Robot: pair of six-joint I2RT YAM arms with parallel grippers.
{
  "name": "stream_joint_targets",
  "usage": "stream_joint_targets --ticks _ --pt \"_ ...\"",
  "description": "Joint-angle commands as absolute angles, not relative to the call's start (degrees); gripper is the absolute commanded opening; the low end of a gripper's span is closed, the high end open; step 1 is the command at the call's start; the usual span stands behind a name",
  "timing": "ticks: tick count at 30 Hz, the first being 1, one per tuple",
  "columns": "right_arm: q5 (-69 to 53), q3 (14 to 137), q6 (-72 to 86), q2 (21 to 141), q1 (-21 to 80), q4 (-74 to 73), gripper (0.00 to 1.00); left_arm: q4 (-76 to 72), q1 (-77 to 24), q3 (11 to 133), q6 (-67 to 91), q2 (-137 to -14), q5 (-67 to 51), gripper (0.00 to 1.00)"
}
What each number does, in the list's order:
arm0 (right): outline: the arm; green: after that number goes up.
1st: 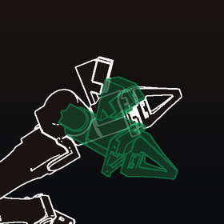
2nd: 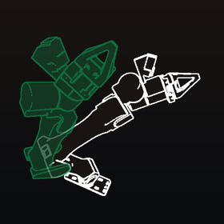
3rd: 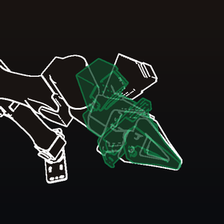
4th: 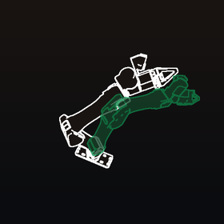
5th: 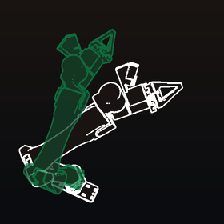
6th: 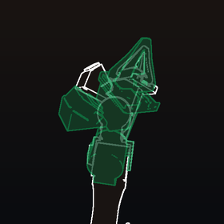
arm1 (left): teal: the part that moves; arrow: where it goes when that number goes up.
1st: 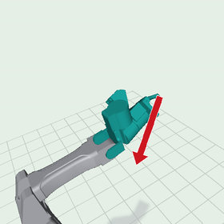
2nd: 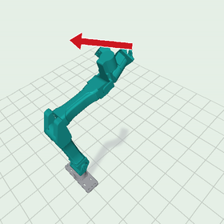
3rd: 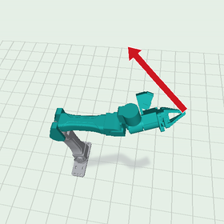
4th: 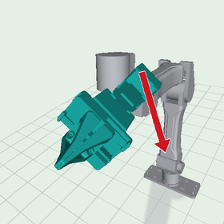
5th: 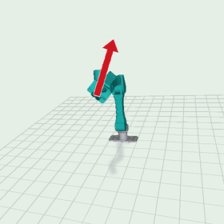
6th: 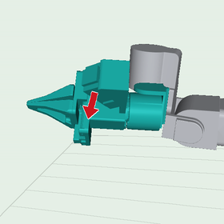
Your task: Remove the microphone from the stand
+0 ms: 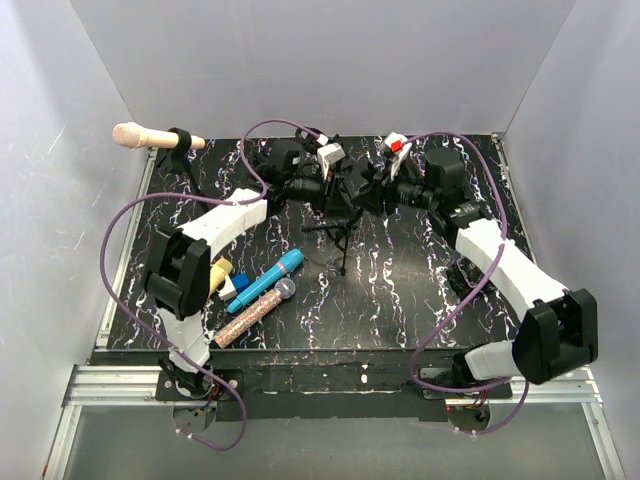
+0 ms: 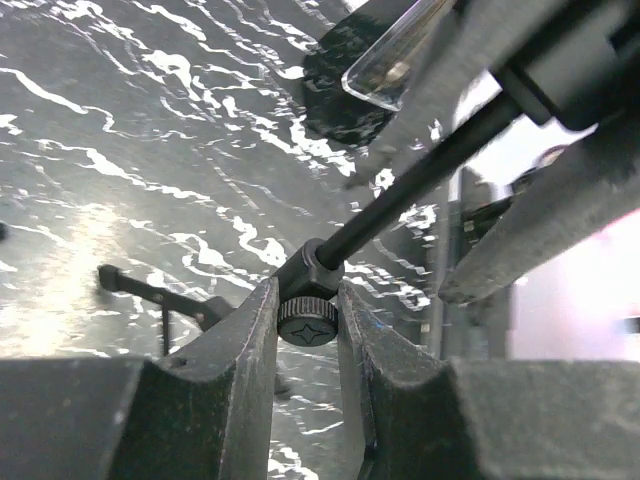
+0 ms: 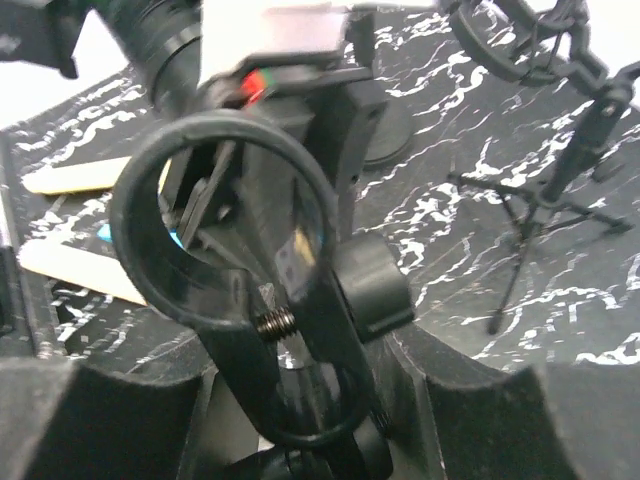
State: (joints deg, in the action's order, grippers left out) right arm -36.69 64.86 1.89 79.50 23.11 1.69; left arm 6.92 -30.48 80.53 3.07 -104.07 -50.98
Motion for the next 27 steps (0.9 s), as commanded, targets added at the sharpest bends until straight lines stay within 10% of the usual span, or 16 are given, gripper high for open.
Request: stream_joint_targets --ticks 1,5,9,27 --pt "-43.5 60.6 -5.3 74.7 25.8 2.7 0.01 5.2 -26.5 89.2 21.2 -109.1 -60.3 0.0" --pt "-41.8 60.4 -0.7 75.5 25.8 4.2 0.01 5.4 -26.2 90.8 21.3 -110.5 -61.4 0.05" --pt "-43.0 62.0 8.1 77.8 24.4 6.8 0.01 10.6 -26.1 90.6 16.7 -107.7 -56.4 0.69" --pt "-43.3 72.4 18.9 88.1 21.3 1.8 0.01 4.6 -32.8 61.3 -40.1 -82.8 -40.6 0.63"
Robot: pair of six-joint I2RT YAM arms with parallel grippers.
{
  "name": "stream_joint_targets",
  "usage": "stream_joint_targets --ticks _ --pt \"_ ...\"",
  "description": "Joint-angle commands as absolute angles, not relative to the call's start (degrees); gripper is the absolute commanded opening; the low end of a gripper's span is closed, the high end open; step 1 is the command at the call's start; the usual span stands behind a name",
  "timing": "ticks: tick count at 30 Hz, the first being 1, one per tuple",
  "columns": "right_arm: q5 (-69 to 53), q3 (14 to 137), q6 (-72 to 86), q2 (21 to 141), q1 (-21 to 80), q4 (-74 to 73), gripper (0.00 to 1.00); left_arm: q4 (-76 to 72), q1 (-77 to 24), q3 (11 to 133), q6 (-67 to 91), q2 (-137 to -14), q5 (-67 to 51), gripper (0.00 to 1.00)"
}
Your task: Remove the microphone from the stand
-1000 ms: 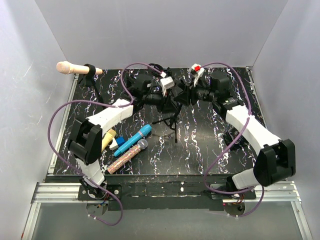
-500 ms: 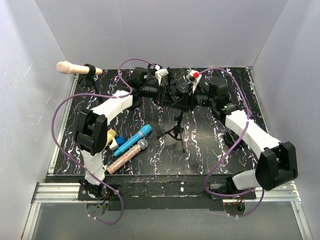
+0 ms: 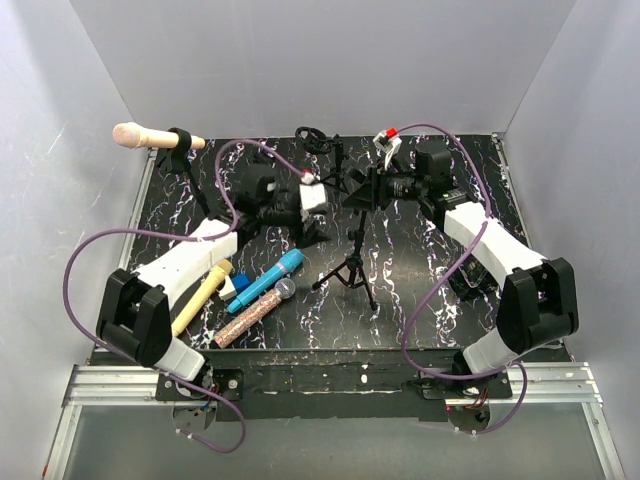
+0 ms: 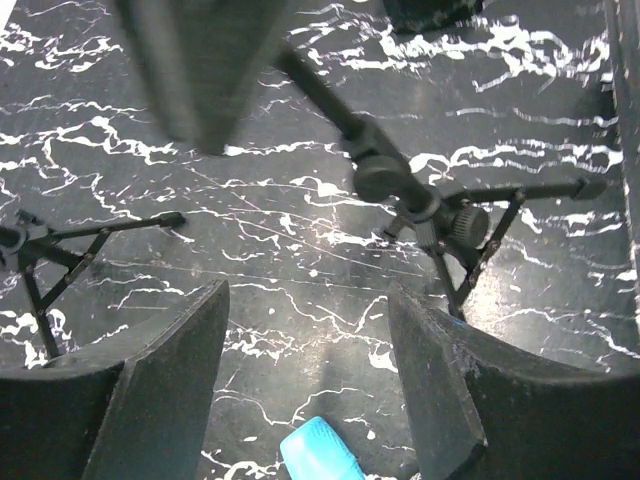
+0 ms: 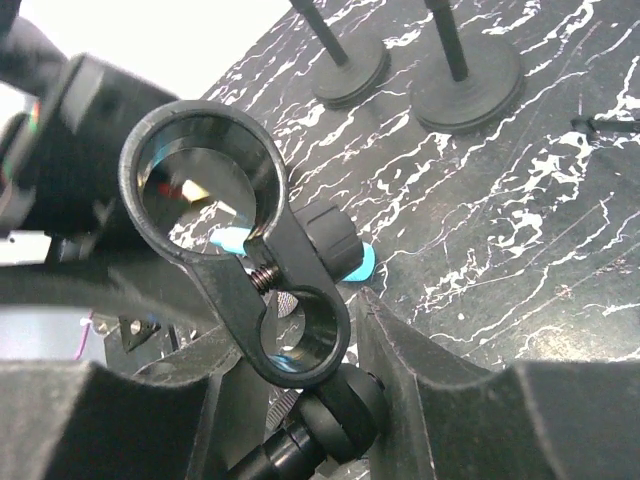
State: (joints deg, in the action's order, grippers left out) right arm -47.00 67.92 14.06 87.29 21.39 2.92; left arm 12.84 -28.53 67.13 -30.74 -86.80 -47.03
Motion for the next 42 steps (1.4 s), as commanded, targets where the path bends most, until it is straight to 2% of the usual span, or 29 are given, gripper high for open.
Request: stream_joint_targets --ticks 1,3,14,19,24,32,34,38,42 --pt "-43.1 72.9 19.1 88.3 21.3 1.4 0.01 0.7 -33.7 59.3 -39.6 -82.2 -39.0 0.63" --pt "-43.1 73.6 19.2 89.0 21.3 1.5 0.01 -3.5 -34.5 59.0 -39.0 -82.9 -37.8 0.62" --pt "-40.5 74.2 21.7 90.2 21.4 2.1 0.01 -3.3 -35.3 64.0 -39.6 -88.2 -40.9 0.54" --pt "-40.3 73.6 22.1 90.2 21.3 2.2 0.01 -2.1 -35.4 65.1 -41.0 -89.9 -43.0 0.49" --pt "-39.6 73.6 22.2 90.4 21.3 2.0 0.01 2.7 -35.4 67.2 -46.1 -91.3 -46.6 0.48" --pt "-39.0 73.6 22.9 90.5 21.3 2.5 0.01 5.1 -35.6 69.6 -48.2 -93.7 -49.0 0.35" --pt "-39.0 73.2 22.9 90.4 21.3 2.4 0.01 4.9 -35.7 69.9 -47.9 -94.0 -48.6 0.34" --pt "-38.4 72.5 23.4 89.9 21.1 2.4 0.01 3.4 -35.8 69.9 -46.6 -94.7 -48.6 0.41" --pt "-38.1 72.3 23.6 90.3 20.9 2.4 0.01 4.5 -35.9 70.7 -47.5 -95.5 -49.7 0.38"
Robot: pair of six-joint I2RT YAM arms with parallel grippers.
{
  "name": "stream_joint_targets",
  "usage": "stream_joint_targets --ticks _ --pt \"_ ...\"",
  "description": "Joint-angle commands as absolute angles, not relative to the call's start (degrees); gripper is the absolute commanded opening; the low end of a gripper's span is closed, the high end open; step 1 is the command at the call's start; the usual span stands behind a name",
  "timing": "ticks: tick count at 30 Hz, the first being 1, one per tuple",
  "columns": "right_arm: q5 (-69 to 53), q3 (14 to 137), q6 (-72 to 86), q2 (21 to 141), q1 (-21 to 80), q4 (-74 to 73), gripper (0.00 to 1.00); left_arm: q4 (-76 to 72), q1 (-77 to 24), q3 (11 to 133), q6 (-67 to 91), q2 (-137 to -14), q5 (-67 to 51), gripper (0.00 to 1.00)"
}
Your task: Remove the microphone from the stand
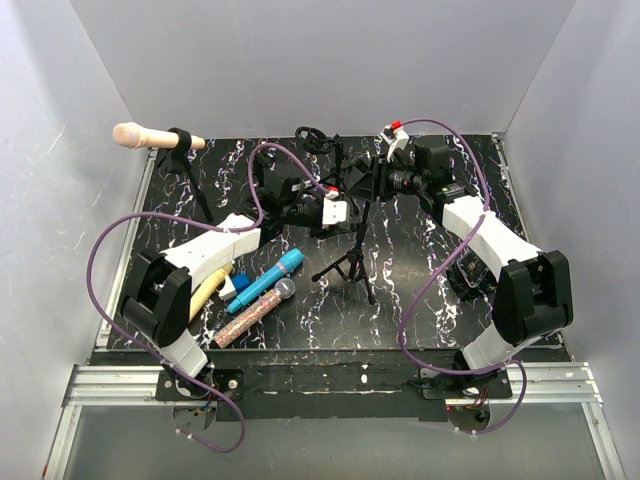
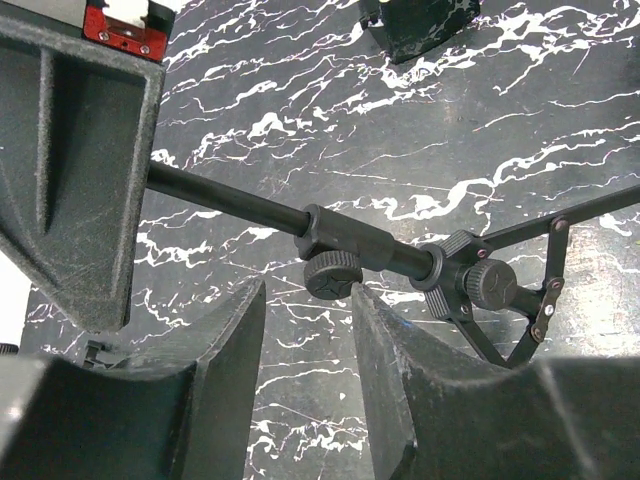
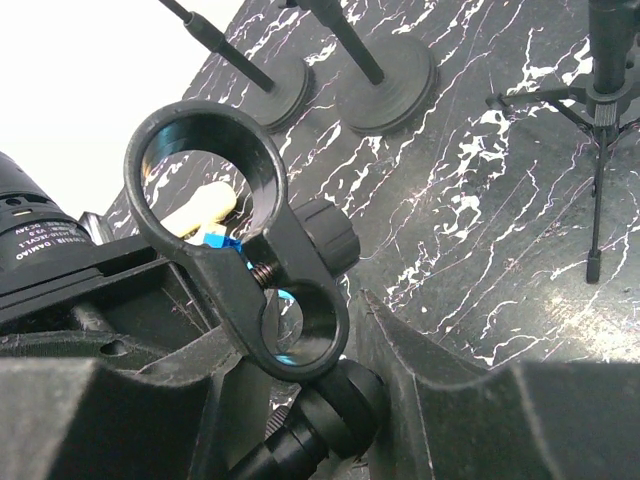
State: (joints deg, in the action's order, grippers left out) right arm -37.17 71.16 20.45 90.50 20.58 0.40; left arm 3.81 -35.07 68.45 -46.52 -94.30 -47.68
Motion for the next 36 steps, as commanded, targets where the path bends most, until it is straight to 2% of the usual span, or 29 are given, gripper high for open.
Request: stream_joint_targets --ticks 1,6,12,18,24,28,31,32,36 --pt "-38.1 72.5 23.9 90.4 20.8 2.4 0.01 5.7 -35.9 70.9 -48.6 -95.7 -50.0 0.37" --pt "-36.7 72.5 24.5 90.8 20.5 2.2 0.01 11.9 -35.9 73.4 -56.9 -96.9 -50.8 0.36" --pt "-36.2 72.5 24.6 91.0 20.0 1.8 0.01 15.0 -36.1 74.9 -59.8 -97.6 -52.3 0.44" --pt "-35.9 72.4 24.9 91.1 19.8 1.8 0.01 18.0 -36.0 76.6 -62.7 -99.0 -52.1 0.38" --pt "-35.7 71.7 24.8 90.7 19.7 1.8 0.01 10.0 -36.4 73.9 -54.1 -97.7 -49.6 0.24" --pt "-33.5 71.1 24.0 89.4 19.7 1.9 0.01 3.4 -36.5 72.6 -43.5 -96.9 -47.0 0.24" --pt "-31.9 71.1 23.7 89.0 19.7 1.7 0.01 2.2 -36.6 72.3 -39.7 -96.9 -46.1 0.33" --pt "-31.8 71.3 23.7 89.1 19.8 1.6 0.01 1.6 -36.5 72.1 -38.9 -96.9 -45.6 0.33" --pt "-31.7 71.6 23.7 89.6 19.8 1.3 0.01 0.8 -36.6 72.1 -36.6 -96.8 -44.6 0.24"
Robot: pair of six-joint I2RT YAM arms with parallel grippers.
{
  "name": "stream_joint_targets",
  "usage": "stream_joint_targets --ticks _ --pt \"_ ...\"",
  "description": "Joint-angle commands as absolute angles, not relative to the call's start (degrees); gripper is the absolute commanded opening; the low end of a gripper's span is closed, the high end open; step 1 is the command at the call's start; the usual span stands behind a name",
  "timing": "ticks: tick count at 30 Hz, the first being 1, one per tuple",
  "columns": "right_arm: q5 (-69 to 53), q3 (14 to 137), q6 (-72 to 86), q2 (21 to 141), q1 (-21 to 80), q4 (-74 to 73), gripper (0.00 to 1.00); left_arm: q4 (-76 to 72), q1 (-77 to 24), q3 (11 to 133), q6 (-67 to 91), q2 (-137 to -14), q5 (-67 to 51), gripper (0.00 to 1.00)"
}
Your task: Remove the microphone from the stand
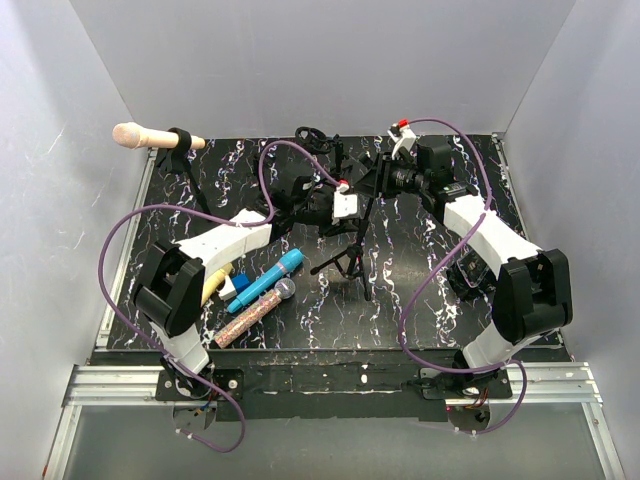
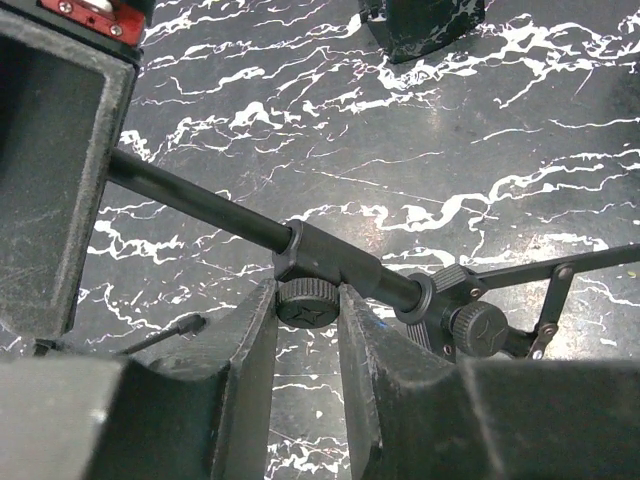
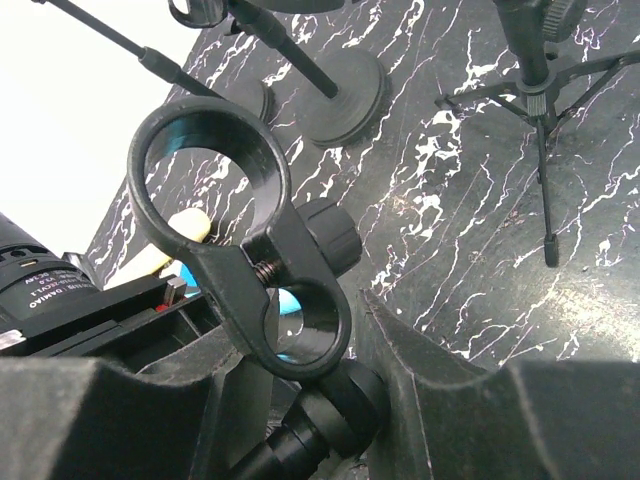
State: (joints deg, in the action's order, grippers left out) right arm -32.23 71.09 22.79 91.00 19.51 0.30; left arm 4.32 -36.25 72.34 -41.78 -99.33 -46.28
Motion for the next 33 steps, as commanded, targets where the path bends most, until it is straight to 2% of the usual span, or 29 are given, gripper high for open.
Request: stream_joint_targets --ticks 1,4,6,10,13,19,25,30,31,32,33 --pt "-31.5 71.7 23.7 89.6 19.8 1.2 0.01 0.4 -36.6 72.1 -35.4 -96.8 -44.0 0.22" --pt "-30.4 72.0 23.0 89.2 19.8 1.0 0.01 0.4 -36.5 73.5 -29.0 -97.4 -41.1 0.04" --pt "-29.7 72.0 21.5 88.3 19.9 1.1 0.01 -1.8 -36.5 74.5 -22.5 -98.0 -38.5 0.0" --pt "-28.2 69.5 16.6 84.0 19.8 4.6 0.01 -2.2 -34.3 77.9 -5.1 -99.2 -36.0 0.0" --pt "-28.8 66.9 12.7 80.4 19.9 6.5 0.01 -0.4 -31.9 81.1 5.7 -101.8 -39.2 0.0" --pt "-34.4 59.3 0.5 74.2 21.4 8.8 0.01 3.3 -27.7 87.9 21.5 -110.4 -58.8 0.0" --pt "-37.2 57.2 -9.7 71.8 24.7 8.2 0.01 1.8 -27.2 92.6 25.8 -115.1 -67.0 0.0" --pt "-35.9 59.5 -8.8 72.9 25.8 7.6 0.01 4.0 -27.2 94.7 26.2 -117.1 -68.5 0.0" --pt "-36.1 59.8 -8.7 73.2 25.8 7.0 0.01 4.0 -27.2 94.5 25.8 -116.8 -68.1 0.01" --pt "-36.2 60.0 -8.4 73.4 25.8 6.8 0.01 4.0 -27.2 94.1 25.2 -116.4 -67.2 0.1" --pt "-35.4 60.1 -7.8 73.6 25.8 6.8 0.01 4.1 -27.1 93.6 24.7 -115.8 -66.5 0.15"
